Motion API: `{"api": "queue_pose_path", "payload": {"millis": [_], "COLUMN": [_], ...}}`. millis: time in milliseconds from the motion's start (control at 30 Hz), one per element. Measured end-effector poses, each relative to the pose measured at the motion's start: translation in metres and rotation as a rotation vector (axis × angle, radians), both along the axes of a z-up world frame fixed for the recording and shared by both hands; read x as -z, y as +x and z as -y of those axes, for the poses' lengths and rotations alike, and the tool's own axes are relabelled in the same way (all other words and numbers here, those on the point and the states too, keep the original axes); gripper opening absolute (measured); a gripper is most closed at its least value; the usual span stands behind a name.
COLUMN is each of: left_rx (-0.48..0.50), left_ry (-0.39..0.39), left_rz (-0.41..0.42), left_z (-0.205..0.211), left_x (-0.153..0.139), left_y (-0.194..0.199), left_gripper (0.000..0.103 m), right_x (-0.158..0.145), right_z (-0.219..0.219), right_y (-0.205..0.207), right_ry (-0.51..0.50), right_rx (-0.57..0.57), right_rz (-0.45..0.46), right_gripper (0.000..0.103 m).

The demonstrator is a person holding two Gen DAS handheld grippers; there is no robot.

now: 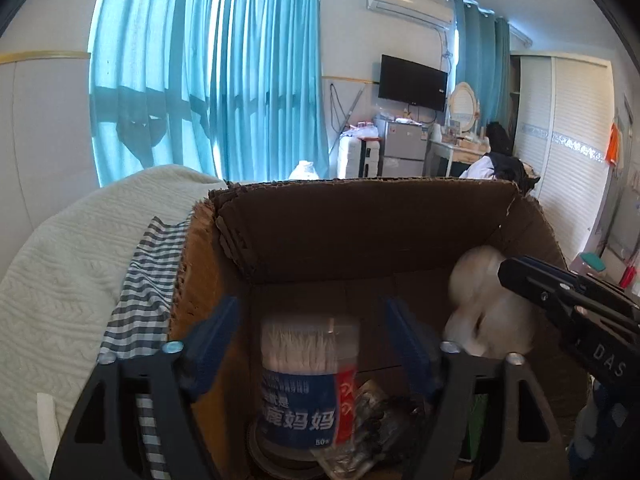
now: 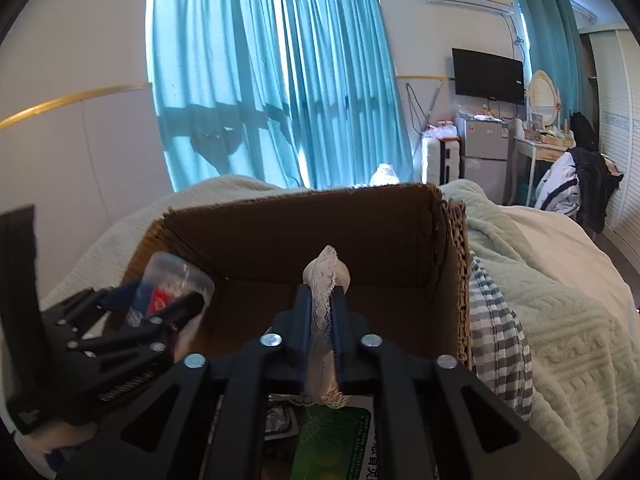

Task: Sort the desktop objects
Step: 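Lower both tools into the box and open them to release the items, then withdraw both open tools from the box back toward the item pile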

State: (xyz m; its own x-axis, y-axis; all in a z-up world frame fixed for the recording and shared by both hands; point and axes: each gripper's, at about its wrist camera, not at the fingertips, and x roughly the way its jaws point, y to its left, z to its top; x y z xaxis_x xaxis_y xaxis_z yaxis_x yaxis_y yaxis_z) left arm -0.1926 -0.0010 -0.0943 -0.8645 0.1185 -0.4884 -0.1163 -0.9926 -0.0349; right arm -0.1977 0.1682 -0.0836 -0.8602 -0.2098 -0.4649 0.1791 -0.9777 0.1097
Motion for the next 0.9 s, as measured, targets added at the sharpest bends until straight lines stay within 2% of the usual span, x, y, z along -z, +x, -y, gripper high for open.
{"api": "queue_pose_path", "payload": {"millis": [67,300,367,533,667,733,800,867,900], "left_rx": [-0.005,-0.012,-0.017,-0.033,-0.045,-0.053,-0.064,-0.069,-0.070], "left_ry": [-0.012,-0.015,-0.012,0.009,0.011,0.014,0.016,0.013,0.012], "left_rz": [-0.010,-0.061,-0.079,-0.116,-0.126,-0.145,-0.170,-0.181,-0.187], "left_z": [-0.001,0.000,0.001,0.009,0.012,0.014,0.018,0.019,0.020], "left_x": [-0.001,-0.023,-0.031,-0.047,-0.057,-0.064,-0.071,-0.077,-0.080], "left_y": [0.003,0.019,0.023,0.035,0.045,0.053,0.062,0.070,0.075], "left_gripper": [0.083,0.083,0.084,0.094,0.095,0.103,0.103,0.103,0.103], "right_x": [-0.003,-0.017,-0.026,-0.042,-0.052,-0.057,-0.065,-0.071,-0.073], "right_z": [-0.005,-0.011,-0.012,-0.016,-0.019,-0.019,-0.020,-0.021,-0.020], "right_y": [0.004,0.024,0.031,0.049,0.063,0.071,0.080,0.092,0.096], "right_ry": [-0.020,-0.036,-0.043,-0.063,-0.098,-0.102,-0.113,-0.119,-0.120], "right_rx": [0.002,0.036,0.042,0.049,0.037,0.040,0.038,0.042,0.045], "right_rz": [-0.014,-0.053,-0.071,-0.120,-0.141,-0.152,-0.175,-0.208,-0.222], "right_gripper": [0.046,0.051,0.056,0.063,0.069,0.072,0.078,0.095,0.097]}}
